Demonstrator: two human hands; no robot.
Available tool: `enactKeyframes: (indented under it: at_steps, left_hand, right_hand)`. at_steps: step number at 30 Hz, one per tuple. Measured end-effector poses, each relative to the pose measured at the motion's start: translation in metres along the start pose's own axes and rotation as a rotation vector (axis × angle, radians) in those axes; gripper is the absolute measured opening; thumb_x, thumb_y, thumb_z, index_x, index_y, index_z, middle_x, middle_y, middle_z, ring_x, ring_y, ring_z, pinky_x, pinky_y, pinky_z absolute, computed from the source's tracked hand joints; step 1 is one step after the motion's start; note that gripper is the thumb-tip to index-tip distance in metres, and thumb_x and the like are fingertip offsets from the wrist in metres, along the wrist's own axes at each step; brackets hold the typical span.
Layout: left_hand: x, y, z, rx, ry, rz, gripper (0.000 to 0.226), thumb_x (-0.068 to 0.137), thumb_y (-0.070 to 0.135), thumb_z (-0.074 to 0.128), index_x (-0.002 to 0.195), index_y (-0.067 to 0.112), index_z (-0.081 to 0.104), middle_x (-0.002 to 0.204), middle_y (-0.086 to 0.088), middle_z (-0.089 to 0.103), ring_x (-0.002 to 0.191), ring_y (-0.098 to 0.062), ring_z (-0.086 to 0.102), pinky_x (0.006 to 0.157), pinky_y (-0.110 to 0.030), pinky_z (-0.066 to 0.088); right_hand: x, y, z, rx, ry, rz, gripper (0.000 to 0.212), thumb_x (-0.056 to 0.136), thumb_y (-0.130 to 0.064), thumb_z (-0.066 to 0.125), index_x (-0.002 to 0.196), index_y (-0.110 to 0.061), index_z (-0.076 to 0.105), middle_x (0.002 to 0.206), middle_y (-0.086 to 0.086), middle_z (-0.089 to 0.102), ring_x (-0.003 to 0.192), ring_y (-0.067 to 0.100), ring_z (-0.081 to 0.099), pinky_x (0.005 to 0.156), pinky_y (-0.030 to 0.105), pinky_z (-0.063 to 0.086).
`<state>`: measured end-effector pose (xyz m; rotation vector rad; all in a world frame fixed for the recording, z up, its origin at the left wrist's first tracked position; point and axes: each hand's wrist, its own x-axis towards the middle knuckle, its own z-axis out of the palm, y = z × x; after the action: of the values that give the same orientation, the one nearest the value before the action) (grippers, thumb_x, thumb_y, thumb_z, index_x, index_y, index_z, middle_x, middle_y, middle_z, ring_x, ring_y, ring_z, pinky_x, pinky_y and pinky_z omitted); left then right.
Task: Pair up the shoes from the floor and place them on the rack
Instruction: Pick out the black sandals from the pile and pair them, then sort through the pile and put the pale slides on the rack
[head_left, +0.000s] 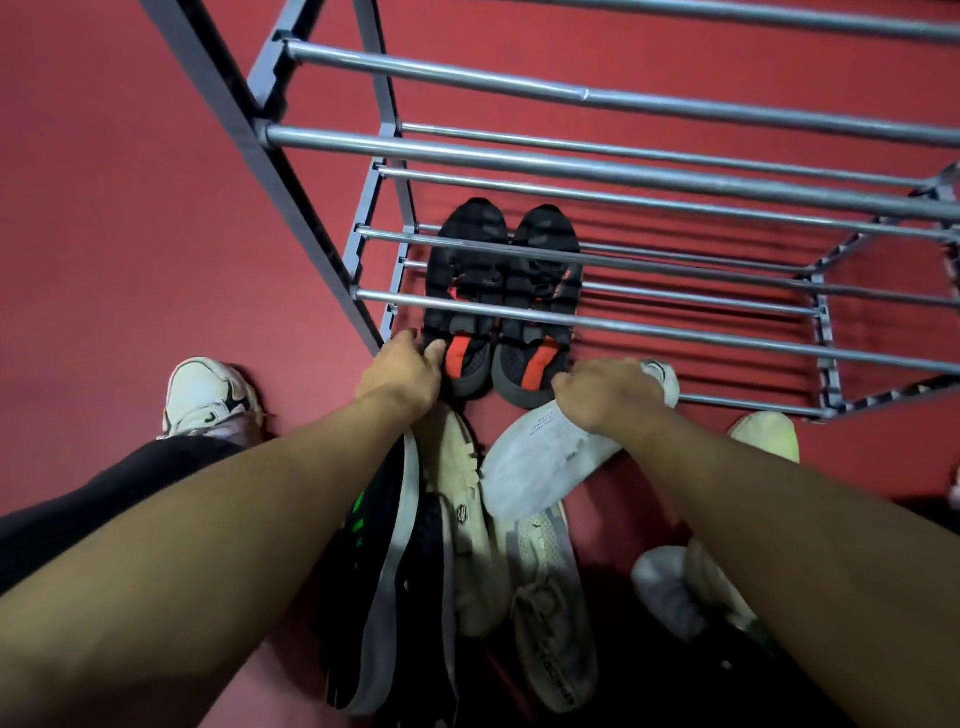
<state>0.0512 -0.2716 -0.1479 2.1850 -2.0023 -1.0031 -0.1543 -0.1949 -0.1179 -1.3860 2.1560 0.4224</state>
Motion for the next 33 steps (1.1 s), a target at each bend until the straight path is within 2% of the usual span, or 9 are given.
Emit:
enactKeyframes:
  at_steps: [5, 9, 12, 15, 19, 23, 25, 29, 33]
  left_hand:
    - [-0.061, -0.013, 0.001, -0.036, 0.209, 0.204, 0.029, 0.097, 0.032, 0.043, 0.121, 0.020, 0.055, 0.128, -0.006, 0.051, 0.114, -0.029, 0.052, 0.094, -0.039, 0.044]
    - [-0.100, -0.006, 0.001, -0.054, 0.062, 0.372, 0.030, 0.093, 0.022, 0.047, 0.119, 0.021, 0.061, 0.124, -0.004, 0.059, 0.112, -0.028, 0.056, 0.098, -0.037, 0.045]
    - [-0.133, 0.003, 0.000, -0.060, -0.003, 0.334, 0.031, 0.091, 0.022, 0.049, 0.120, 0.019, 0.060, 0.126, -0.005, 0.060, 0.113, -0.028, 0.058, 0.098, -0.036, 0.045]
    - [-0.164, 0.005, 0.000, -0.173, -0.040, 0.184, 0.026, 0.090, 0.023, 0.051, 0.114, 0.019, 0.061, 0.119, -0.007, 0.066, 0.110, -0.030, 0.060, 0.094, -0.035, 0.047]
    - [-0.208, -0.008, 0.012, -0.214, -0.077, 0.117, 0.021, 0.090, 0.025, 0.051, 0.107, 0.021, 0.063, 0.111, -0.005, 0.071, 0.104, -0.029, 0.065, 0.091, -0.032, 0.049]
    - [-0.244, -0.021, 0.022, -0.118, -0.160, 0.101, 0.016, 0.090, 0.030, 0.050, 0.101, 0.026, 0.062, 0.107, -0.007, 0.072, 0.101, -0.031, 0.065, 0.088, -0.032, 0.050]
    - [-0.258, -0.025, 0.024, -0.100, -0.169, 0.082, 0.013, 0.088, 0.033, 0.052, 0.094, 0.025, 0.060, 0.107, -0.007, 0.072, 0.102, -0.032, 0.064, 0.090, -0.033, 0.050]
    - [-0.271, -0.046, 0.034, -0.142, -0.173, 0.029, 0.006, 0.088, 0.032, 0.055, 0.089, 0.027, 0.058, 0.104, -0.003, 0.072, 0.101, -0.028, 0.065, 0.091, -0.033, 0.050]
    - [-0.269, -0.060, 0.038, -0.211, -0.132, -0.012, 0.002, 0.087, 0.026, 0.060, 0.085, 0.026, 0.059, 0.107, 0.003, 0.073, 0.104, -0.022, 0.066, 0.093, -0.030, 0.049]
  right_hand:
    - [-0.026, 0.014, 0.010, -0.441, 0.058, -0.134, 0.035, 0.092, -0.021, 0.044, 0.125, -0.023, 0.054, 0.128, 0.000, 0.057, 0.122, 0.026, 0.040, 0.096, 0.040, 0.036]
    - [-0.065, 0.049, 0.005, -0.605, 0.136, -0.166, 0.028, 0.094, -0.018, 0.044, 0.114, -0.024, 0.063, 0.112, -0.003, 0.067, 0.115, 0.024, 0.044, 0.091, 0.038, 0.034]
    - [-0.103, 0.075, 0.008, -0.356, 0.154, -0.140, 0.030, 0.092, -0.020, 0.049, 0.122, -0.017, 0.051, 0.122, 0.006, 0.057, 0.117, 0.032, 0.046, 0.090, 0.042, 0.038]
    - [-0.147, 0.087, 0.017, -0.053, 0.155, -0.030, 0.033, 0.089, -0.019, 0.052, 0.119, -0.010, 0.040, 0.124, 0.014, 0.048, 0.114, 0.039, 0.049, 0.082, 0.043, 0.041]
    - [-0.182, 0.096, 0.037, 0.061, 0.107, 0.116, 0.037, 0.087, -0.020, 0.042, 0.119, -0.005, 0.052, 0.122, 0.015, 0.052, 0.109, 0.039, 0.055, 0.072, 0.038, 0.038]
    - [-0.208, 0.093, 0.057, 0.232, 0.041, 0.230, 0.035, 0.091, -0.015, 0.046, 0.120, -0.002, 0.058, 0.125, 0.016, 0.055, 0.115, 0.036, 0.056, 0.086, 0.033, 0.047]
    - [-0.221, 0.097, 0.075, 0.256, 0.027, 0.273, 0.034, 0.088, -0.017, 0.051, 0.119, -0.006, 0.059, 0.125, 0.015, 0.055, 0.115, 0.033, 0.058, 0.085, 0.030, 0.047]
    - [-0.228, 0.118, 0.109, 0.384, 0.095, 0.431, 0.047, 0.085, -0.036, 0.048, 0.125, -0.011, 0.052, 0.123, 0.015, 0.059, 0.114, 0.038, 0.057, 0.089, 0.043, 0.049]
    - [-0.229, 0.111, 0.109, 0.414, 0.013, 0.476, 0.056, 0.085, -0.033, 0.059, 0.132, -0.006, 0.045, 0.132, 0.020, 0.054, 0.120, 0.040, 0.053, 0.096, 0.048, 0.045]
